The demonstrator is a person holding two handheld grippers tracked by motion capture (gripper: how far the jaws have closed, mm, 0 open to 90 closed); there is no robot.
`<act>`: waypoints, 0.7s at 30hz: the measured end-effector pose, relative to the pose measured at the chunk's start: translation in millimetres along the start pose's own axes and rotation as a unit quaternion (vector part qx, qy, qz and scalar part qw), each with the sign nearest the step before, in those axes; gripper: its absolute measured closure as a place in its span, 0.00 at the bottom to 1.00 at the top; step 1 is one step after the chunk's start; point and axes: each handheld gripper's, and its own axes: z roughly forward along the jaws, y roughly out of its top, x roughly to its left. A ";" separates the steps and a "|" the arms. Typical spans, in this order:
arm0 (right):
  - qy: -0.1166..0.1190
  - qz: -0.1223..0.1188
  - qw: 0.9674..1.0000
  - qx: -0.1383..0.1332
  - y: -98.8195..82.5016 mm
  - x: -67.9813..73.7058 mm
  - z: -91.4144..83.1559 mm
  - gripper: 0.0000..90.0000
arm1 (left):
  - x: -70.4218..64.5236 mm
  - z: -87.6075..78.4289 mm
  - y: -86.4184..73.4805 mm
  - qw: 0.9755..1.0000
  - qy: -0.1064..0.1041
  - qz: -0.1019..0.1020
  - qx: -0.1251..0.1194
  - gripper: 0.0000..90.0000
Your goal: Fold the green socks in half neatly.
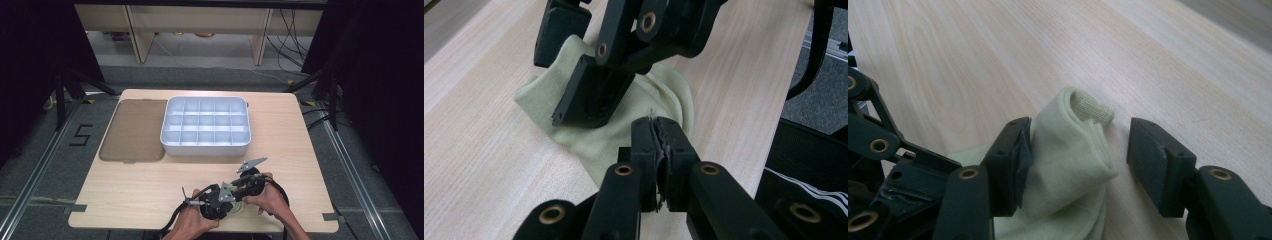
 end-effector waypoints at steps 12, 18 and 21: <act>0.017 0.008 1.000 0.004 -1.0 3.7 1.4 0.66 | 1.5 -1.3 -0.8 1.000 -0.002 0.012 0.005 0.96; 0.030 0.019 0.999 -0.001 -3.3 2.3 1.1 0.73 | 2.7 -2.8 -1.7 1.000 -0.010 0.005 -0.004 0.91; 0.033 0.024 0.999 -0.003 -3.6 2.8 1.7 0.76 | 4.8 -8.3 -3.6 1.000 -0.020 0.000 -0.003 0.86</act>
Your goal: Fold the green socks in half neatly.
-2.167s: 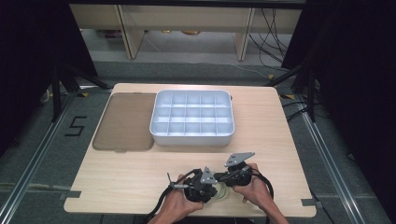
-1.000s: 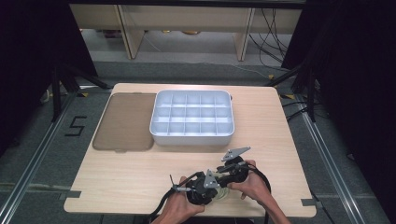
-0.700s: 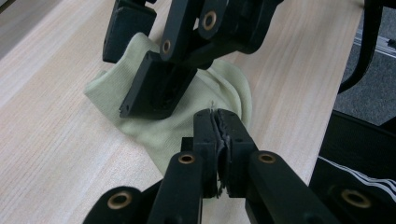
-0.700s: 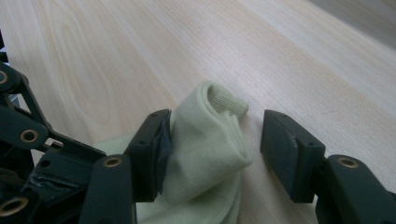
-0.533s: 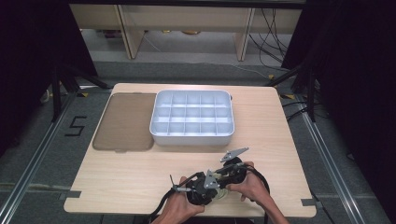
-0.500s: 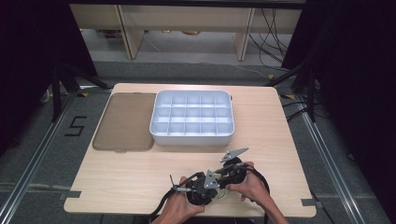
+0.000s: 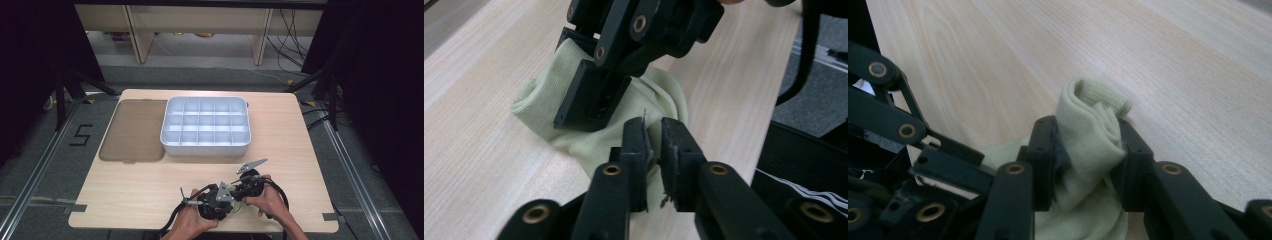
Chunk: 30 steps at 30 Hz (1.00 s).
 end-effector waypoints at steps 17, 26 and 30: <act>-0.007 -0.016 1.000 0.003 2.2 4.5 -1.0 0.82 | 39.7 -61.0 -72.1 0.990 0.042 -0.125 -0.043 0.52; -0.011 -0.025 1.000 0.002 2.3 6.3 -2.5 0.83 | 51.9 -80.5 -105.0 0.983 0.072 -0.163 -0.046 0.45; -0.018 -0.026 0.999 0.002 2.0 9.0 -4.2 0.83 | 51.2 -87.1 -112.5 0.981 0.085 -0.171 -0.040 0.44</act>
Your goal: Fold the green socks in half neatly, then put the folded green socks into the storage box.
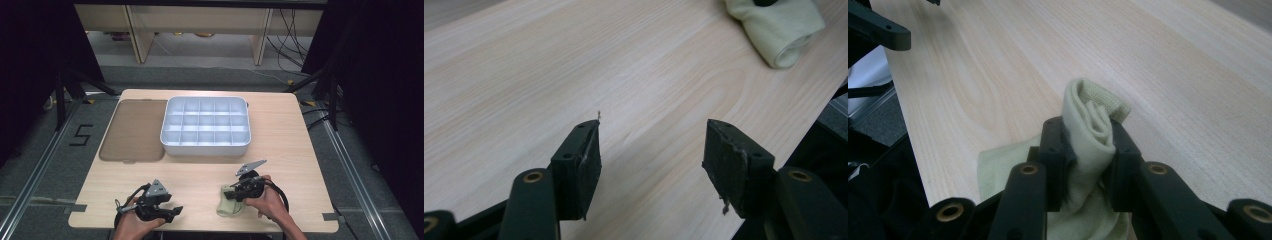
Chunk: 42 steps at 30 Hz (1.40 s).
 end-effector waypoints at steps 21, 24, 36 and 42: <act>-0.013 -0.042 0.999 -0.017 12.8 8.8 -21.5 0.83 | -2.7 -3.1 -5.9 1.000 0.002 -0.003 0.007 0.32; -0.014 -0.049 0.999 -0.013 14.7 8.1 -24.1 0.83 | -2.8 -1.9 -6.9 1.000 0.005 0.003 0.010 0.31; -0.032 -0.042 0.999 0.006 36.0 5.9 -42.8 0.83 | -2.5 -3.1 -7.1 1.000 0.002 0.003 0.007 0.32; -0.047 -0.045 0.998 0.008 46.8 -3.3 -58.3 0.83 | -2.0 -1.6 -7.5 1.000 0.001 0.007 0.012 0.33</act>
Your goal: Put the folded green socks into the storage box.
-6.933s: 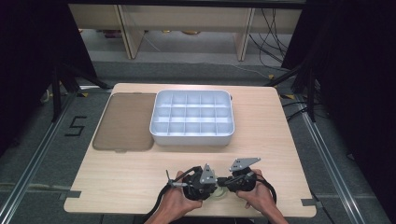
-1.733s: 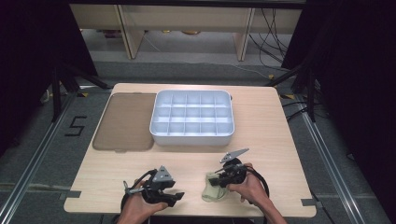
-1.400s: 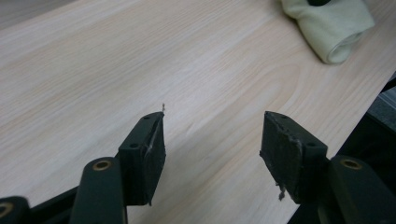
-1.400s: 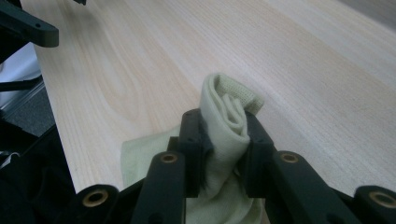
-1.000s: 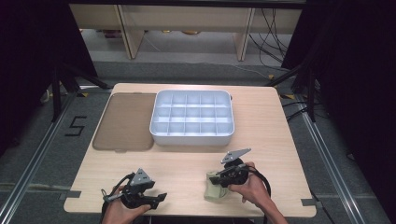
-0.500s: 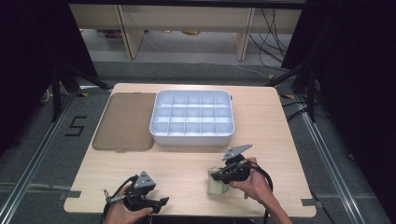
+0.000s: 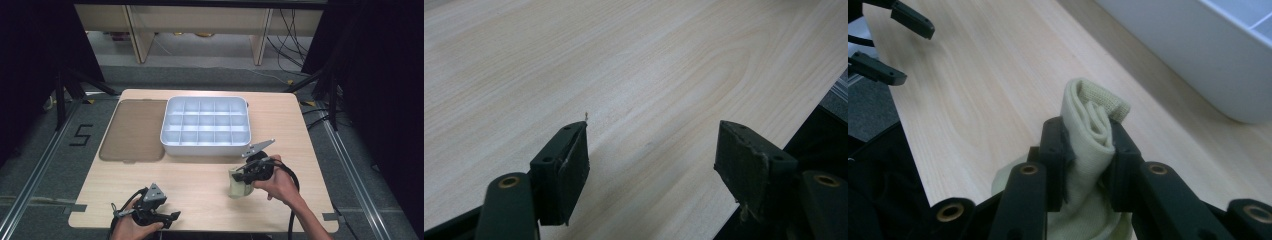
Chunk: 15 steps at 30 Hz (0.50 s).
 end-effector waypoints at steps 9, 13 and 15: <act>-0.014 0.019 0.999 0.024 19.1 -12.3 -20.7 0.83 | -0.5 -0.5 0.3 1.000 -0.007 0.002 0.001 0.33; -0.018 0.010 1.000 0.023 27.2 -18.5 -27.8 0.83 | -1.0 0.2 0.4 1.000 -0.008 0.004 -0.003 0.33; -0.018 0.011 0.999 0.024 29.9 -21.2 -30.9 0.83 | -1.2 0.9 0.3 1.000 -0.007 0.003 -0.004 0.33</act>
